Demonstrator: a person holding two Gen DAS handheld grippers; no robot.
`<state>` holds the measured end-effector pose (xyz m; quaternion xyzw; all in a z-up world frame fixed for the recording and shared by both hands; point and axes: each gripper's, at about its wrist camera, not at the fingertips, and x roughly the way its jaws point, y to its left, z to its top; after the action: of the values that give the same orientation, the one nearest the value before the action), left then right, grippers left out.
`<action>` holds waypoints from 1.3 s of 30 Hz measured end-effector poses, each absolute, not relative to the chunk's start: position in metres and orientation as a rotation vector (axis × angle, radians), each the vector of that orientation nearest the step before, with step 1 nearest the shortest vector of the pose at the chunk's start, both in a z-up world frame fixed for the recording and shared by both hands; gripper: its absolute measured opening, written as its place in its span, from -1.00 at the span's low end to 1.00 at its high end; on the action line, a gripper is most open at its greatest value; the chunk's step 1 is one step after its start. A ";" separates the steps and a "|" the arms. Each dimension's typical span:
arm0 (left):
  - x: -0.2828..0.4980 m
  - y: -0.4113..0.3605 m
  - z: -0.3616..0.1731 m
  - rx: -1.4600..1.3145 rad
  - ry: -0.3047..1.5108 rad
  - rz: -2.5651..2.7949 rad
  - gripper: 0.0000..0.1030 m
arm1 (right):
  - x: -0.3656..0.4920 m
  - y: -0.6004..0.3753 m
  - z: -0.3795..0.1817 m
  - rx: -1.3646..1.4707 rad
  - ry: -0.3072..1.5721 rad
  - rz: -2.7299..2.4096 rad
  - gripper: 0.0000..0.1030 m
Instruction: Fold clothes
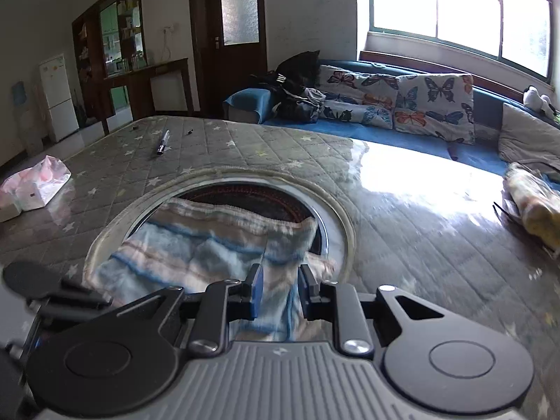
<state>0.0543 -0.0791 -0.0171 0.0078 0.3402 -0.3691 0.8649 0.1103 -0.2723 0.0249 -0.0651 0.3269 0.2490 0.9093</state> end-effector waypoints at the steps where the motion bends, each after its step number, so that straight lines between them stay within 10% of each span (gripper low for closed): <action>1: 0.055 -0.079 -0.018 0.014 0.713 -0.777 -0.26 | 0.117 -0.268 0.024 -0.139 0.676 0.519 -0.61; 39: 0.055 0.021 -0.003 -0.127 0.695 -0.429 0.04 | 0.138 -0.288 -0.014 0.027 0.771 0.446 -0.13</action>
<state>0.0545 0.0210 -0.0025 -0.0616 0.3378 -0.2084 0.9158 0.1379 -0.2877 -0.0141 0.0130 0.3729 0.2158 0.9023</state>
